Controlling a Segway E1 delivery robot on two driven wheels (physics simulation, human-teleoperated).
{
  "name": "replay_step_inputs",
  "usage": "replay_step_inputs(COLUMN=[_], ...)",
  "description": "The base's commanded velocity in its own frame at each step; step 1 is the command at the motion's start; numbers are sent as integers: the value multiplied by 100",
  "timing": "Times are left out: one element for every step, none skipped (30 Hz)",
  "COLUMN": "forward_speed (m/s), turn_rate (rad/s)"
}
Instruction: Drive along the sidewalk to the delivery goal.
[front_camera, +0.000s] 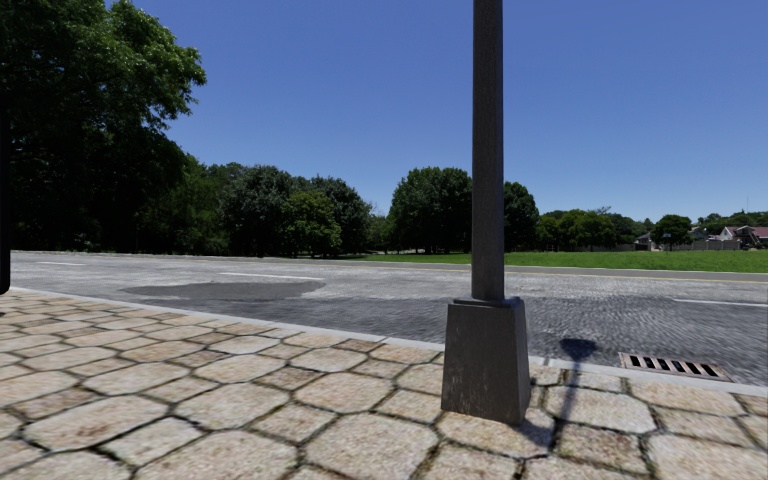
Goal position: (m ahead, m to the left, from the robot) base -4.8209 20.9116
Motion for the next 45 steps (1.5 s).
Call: replay_step_inputs(forward_speed=[82,84,89,96,96,102,105,106,108,108,114,116,116,116,117,117,117,117,117,117,117,117,117,117,117,118,118,118,118,118,118,118,118,118,118,118,118,118,118,120,122,123,123,124,124], turn_rate=[36,42,45,48,48,51,55,57,65,65,70,75,81,81,85,86,86,86,86,86,86,86,86,86,86,86,86,86,86,86,86,86,86,86,86,86,86,86,86,86,86,86,86,86,87])
